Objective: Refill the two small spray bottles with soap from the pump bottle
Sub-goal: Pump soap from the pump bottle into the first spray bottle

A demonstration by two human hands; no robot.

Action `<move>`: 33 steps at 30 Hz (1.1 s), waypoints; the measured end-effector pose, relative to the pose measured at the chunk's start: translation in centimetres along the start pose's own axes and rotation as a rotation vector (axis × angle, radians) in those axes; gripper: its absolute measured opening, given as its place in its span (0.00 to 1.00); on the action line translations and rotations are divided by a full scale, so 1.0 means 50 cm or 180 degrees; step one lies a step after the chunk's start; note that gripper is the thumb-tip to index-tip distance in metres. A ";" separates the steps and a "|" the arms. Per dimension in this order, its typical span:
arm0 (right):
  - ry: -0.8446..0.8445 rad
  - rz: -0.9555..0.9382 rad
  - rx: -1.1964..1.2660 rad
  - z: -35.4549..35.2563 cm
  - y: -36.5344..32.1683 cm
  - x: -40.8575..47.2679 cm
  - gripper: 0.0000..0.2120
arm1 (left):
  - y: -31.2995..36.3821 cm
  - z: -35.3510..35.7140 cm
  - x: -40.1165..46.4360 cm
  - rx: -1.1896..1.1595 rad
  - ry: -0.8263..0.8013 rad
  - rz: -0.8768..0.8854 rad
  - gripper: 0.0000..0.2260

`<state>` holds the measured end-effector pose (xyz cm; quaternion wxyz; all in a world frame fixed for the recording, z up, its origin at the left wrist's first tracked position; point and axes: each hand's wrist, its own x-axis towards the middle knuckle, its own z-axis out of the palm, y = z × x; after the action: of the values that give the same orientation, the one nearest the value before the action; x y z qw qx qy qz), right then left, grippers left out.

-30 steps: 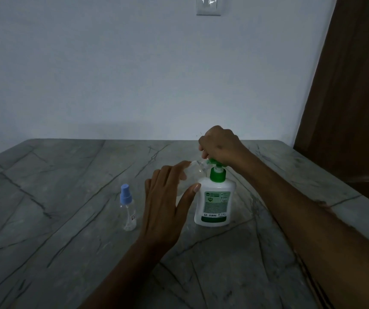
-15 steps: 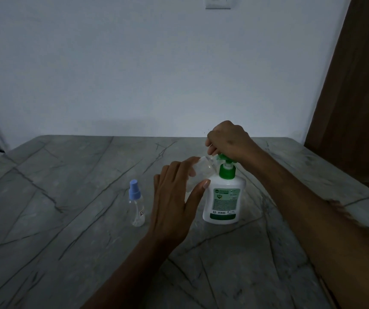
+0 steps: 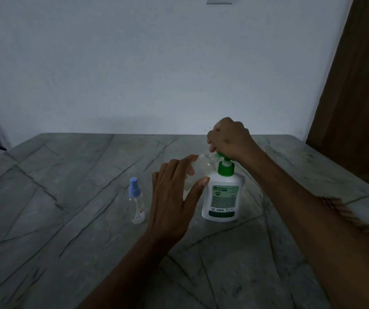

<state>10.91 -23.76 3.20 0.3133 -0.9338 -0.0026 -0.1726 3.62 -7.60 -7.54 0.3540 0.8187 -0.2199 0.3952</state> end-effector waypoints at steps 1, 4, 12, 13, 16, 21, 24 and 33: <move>-0.0013 0.0012 -0.0021 0.001 0.001 -0.001 0.17 | -0.001 0.000 0.000 0.0010 -0.0006 -0.0010 0.17; -0.0060 -0.0038 -0.0142 -0.003 -0.003 -0.003 0.16 | 0.000 -0.001 0.000 0.0020 0.0002 -0.0040 0.16; -0.0190 0.0064 -0.0040 0.001 0.003 0.001 0.19 | 0.003 0.002 -0.002 -0.0027 -0.0074 -0.0104 0.18; -0.0222 0.0090 -0.0027 0.002 0.006 -0.001 0.19 | 0.002 0.003 -0.003 -0.0025 -0.0086 -0.0114 0.18; -0.0188 0.0031 -0.0103 -0.002 0.002 -0.003 0.17 | 0.003 0.004 -0.004 -0.0042 -0.0075 -0.0141 0.17; -0.0002 -0.0169 -0.0203 -0.007 -0.007 0.003 0.15 | 0.007 0.002 -0.004 -0.0126 0.0004 -0.0136 0.16; -0.0105 -0.0070 -0.0184 0.001 0.001 0.007 0.15 | 0.003 0.006 -0.005 -0.0098 -0.0048 -0.0150 0.16; -0.0127 -0.0098 -0.0159 -0.002 -0.002 0.010 0.17 | 0.006 0.002 -0.004 -0.0108 -0.0046 -0.0134 0.17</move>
<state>11.32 -23.80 3.50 0.2870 -0.9445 -0.0189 -0.1587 3.34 -7.82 -7.64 0.3744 0.8198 -0.2119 0.3779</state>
